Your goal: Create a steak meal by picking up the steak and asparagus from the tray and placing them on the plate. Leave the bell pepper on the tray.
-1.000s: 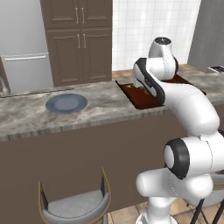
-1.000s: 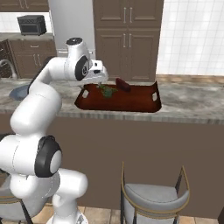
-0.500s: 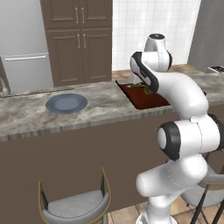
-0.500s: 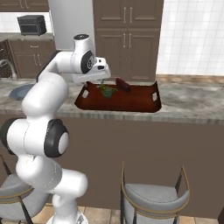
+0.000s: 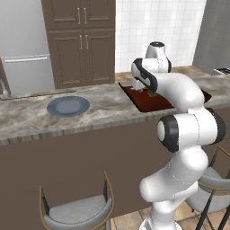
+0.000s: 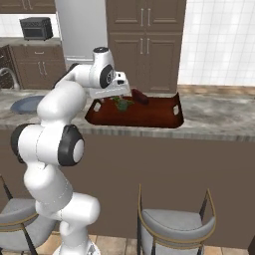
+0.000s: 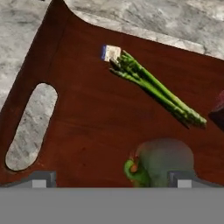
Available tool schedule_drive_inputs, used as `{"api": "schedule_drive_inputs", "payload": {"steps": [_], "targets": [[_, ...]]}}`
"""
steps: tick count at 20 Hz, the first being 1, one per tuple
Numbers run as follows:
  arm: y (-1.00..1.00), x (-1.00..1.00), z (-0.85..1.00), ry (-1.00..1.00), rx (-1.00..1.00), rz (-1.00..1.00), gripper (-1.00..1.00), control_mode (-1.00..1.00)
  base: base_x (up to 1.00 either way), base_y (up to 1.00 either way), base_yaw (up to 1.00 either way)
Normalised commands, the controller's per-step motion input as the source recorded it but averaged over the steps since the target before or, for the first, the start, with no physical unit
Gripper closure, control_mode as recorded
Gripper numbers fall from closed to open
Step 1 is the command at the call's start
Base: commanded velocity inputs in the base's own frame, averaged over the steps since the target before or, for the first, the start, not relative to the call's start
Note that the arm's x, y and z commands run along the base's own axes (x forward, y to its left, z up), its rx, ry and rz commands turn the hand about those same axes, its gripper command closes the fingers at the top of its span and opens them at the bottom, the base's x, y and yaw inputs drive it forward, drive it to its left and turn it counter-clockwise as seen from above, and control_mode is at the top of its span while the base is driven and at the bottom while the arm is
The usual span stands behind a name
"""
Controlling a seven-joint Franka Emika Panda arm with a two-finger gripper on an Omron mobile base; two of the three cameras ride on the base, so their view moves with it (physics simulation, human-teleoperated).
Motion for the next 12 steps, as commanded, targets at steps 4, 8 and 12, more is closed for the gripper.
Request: {"api": "schedule_drive_inputs", "payload": {"steps": [4, 8, 12], "targets": [[-0.10, 0.47, -0.24, 0.04, 0.00, 0.04, -1.00, -1.00, 0.00, 0.00, 0.00], [-0.11, 0.43, -0.15, 0.04, 0.00, 0.04, -1.00, -1.00, 0.00, 0.00, 0.00], [-0.12, 0.37, -0.14, 0.02, 0.00, 0.04, -1.00, -1.00, 0.00, 0.00, 0.00]]}}
